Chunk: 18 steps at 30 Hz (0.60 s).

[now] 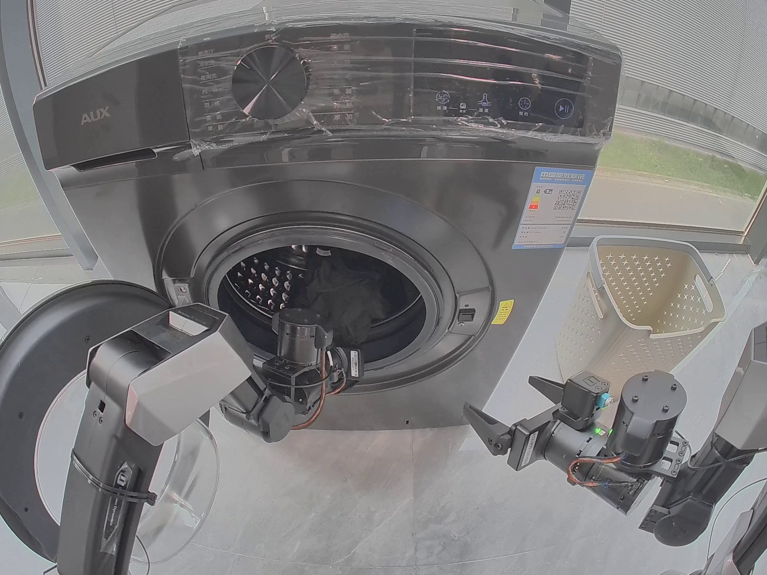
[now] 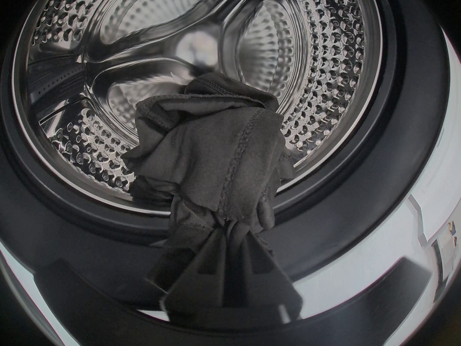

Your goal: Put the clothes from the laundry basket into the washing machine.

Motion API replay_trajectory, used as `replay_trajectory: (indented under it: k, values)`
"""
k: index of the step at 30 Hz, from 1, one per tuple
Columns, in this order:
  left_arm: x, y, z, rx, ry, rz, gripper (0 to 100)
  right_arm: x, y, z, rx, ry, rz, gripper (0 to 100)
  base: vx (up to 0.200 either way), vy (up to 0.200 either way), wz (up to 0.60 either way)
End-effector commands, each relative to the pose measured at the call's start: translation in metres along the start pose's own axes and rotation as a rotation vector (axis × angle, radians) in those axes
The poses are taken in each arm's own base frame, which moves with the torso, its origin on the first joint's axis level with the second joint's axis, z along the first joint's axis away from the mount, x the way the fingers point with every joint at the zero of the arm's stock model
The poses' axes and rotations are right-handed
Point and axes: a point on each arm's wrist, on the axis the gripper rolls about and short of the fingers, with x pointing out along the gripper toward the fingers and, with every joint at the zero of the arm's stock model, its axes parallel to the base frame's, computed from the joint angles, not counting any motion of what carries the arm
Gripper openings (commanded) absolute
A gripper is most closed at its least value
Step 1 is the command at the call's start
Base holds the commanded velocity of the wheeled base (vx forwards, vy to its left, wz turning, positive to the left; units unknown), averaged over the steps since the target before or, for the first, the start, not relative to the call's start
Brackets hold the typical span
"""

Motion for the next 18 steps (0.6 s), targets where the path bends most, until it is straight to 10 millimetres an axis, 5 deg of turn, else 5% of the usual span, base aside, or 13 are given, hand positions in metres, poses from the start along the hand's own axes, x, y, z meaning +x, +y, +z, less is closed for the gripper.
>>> replay_trajectory:
  k: [1,4,6,9,18]
  values:
    - [0.004,-0.001,0.01,-0.008,-0.04,0.005,0,0.0,0.0,0.0,-0.001,0.0,0.0,100,0.0,0.0,0.0]
    - [0.008,-0.003,0.026,-0.021,-0.104,0.014,0,0.0,0.0,0.0,0.001,-0.001,-0.001,100,0.0,0.0,0.0]
    - [0.019,0.003,0.06,-0.049,-0.246,0.06,0,0.0,0.0,0.0,0.001,-0.001,0.001,100,0.0,0.0,0.0]
    - [0.029,0.007,0.08,-0.068,-0.345,0.079,0,0.0,0.0,0.0,0.001,-0.003,-0.001,100,0.0,0.0,0.0]
    - [0.044,0.023,0.099,-0.092,-0.454,0.124,0,0.0,0.0,0.0,-0.001,-0.001,0.001,100,0.0,0.0,0.0]
